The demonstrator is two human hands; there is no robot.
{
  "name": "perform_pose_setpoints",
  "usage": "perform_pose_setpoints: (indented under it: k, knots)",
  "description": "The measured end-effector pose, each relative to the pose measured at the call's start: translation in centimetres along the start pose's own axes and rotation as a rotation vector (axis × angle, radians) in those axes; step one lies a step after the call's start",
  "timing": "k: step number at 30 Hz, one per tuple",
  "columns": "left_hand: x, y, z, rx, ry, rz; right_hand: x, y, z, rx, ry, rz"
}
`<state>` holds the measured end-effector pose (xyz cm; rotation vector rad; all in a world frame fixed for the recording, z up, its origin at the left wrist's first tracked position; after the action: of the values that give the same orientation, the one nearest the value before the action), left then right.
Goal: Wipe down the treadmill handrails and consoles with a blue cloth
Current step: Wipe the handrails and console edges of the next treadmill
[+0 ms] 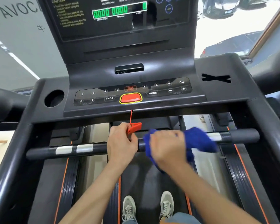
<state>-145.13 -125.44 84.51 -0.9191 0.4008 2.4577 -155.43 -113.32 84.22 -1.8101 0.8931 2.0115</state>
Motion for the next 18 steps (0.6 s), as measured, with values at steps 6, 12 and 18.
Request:
perform_pose_setpoints:
  k: [6,12,18]
  knots:
    - [-0.7,-1.1,0.7,0.132,0.196,0.004,-0.3,-0.5,0.7,-0.152,0.07,0.122]
    - [5.9,-4.1,5.9,0.437,0.313,-0.378,-0.1,0.3,9.5,0.096,-0.229,-0.028]
    - [3.3,-4.5,2.7,0.466,0.595,-0.4,-0.4,-0.8,0.2,-0.093,0.153,0.168]
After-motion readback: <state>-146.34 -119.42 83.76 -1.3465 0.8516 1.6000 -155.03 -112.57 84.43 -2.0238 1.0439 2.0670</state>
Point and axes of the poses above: each hand's wrist, its own y-axis towards the middle knuckle, its own x-axis out of the palm, z = x × y, the point moved 7 cm from there along y, towards the middle knuckle, and after that the axes turned 13 degrees about -y, right-handed, at the moved point
